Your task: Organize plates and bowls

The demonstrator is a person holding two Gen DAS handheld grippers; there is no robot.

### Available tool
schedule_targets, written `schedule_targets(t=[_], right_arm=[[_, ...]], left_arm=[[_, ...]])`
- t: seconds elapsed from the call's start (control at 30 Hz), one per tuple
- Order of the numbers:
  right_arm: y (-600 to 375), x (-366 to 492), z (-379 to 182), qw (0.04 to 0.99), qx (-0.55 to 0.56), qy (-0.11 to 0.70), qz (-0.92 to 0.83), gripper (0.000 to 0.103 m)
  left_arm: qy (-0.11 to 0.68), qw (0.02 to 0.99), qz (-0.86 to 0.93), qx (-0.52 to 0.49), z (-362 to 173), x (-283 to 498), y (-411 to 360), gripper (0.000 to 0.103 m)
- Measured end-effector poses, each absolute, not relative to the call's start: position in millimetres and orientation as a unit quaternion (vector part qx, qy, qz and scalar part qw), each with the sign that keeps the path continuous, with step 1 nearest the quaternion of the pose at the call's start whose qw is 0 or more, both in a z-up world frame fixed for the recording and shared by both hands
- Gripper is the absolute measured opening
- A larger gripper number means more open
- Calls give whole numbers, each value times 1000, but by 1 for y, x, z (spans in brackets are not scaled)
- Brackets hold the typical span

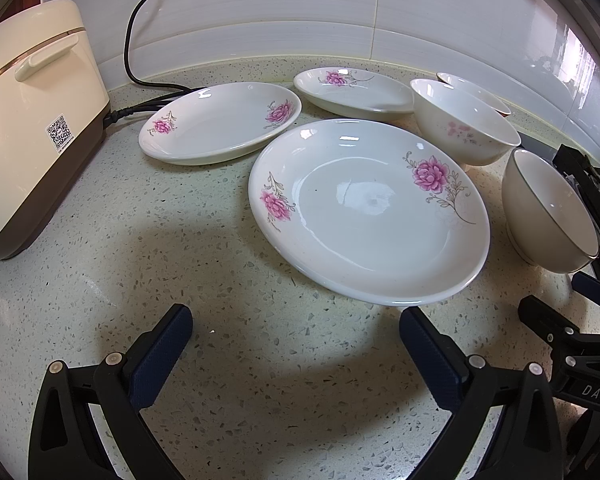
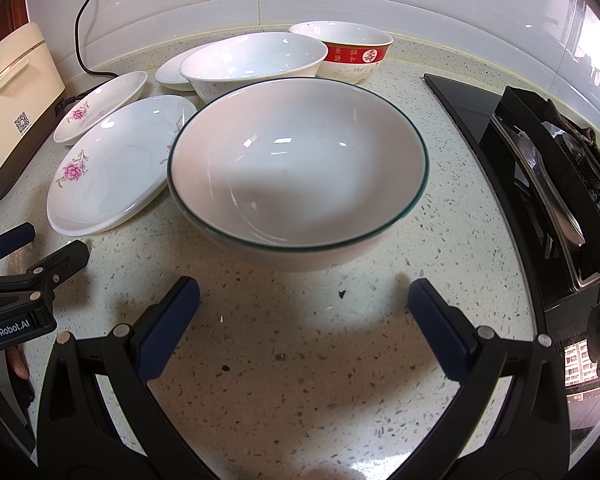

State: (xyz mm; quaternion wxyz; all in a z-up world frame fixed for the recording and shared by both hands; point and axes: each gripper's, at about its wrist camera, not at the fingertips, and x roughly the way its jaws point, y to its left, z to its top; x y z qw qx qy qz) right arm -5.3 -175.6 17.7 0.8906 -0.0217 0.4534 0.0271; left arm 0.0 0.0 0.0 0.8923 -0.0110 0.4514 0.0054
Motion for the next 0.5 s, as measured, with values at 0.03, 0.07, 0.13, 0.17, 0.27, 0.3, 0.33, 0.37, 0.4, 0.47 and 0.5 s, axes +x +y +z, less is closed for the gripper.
schedule_targets(t=[0.03,0.07,0.13,0.17,0.27,0.3,0.33,0.37,0.4,0.47,0.5], right_arm=[[-176,-5,18,891,-21,454,26,103],[-175,-5,18,891,-20,454,24,103],[-176,-6,17,891,-19,454,21,103],[-177,-7,17,891,-18,454,20,103],[-177,-6,17,891,-15,454,15,103],[-176,-6,17,891,-14,454,14,103],[-176,-7,17,891,-13,454,13,103],[-174,-7,18,891,-13,454,11,103],[-174,-7,18,891,-12,454,10,103],[-175,-8,17,891,-10,454,5,103],[-174,-8,17,891,-9,454,2,103]], left_arm=[[451,892,5,-11,0,0,0,103],[451,892,5,-11,0,0,0,103],[451,892,5,-11,0,0,0,103],[451,892,5,-11,0,0,0,103],[451,892,5,-11,0,-1,0,103],[451,892,5,-11,0,-2,0,103],[451,892,5,-11,0,-2,0,103],[452,892,4,-11,0,-3,0,103],[452,892,4,-11,1,-4,0,103],[452,892,4,-11,1,-5,-1,103],[451,892,4,-11,1,-5,-1,103]])
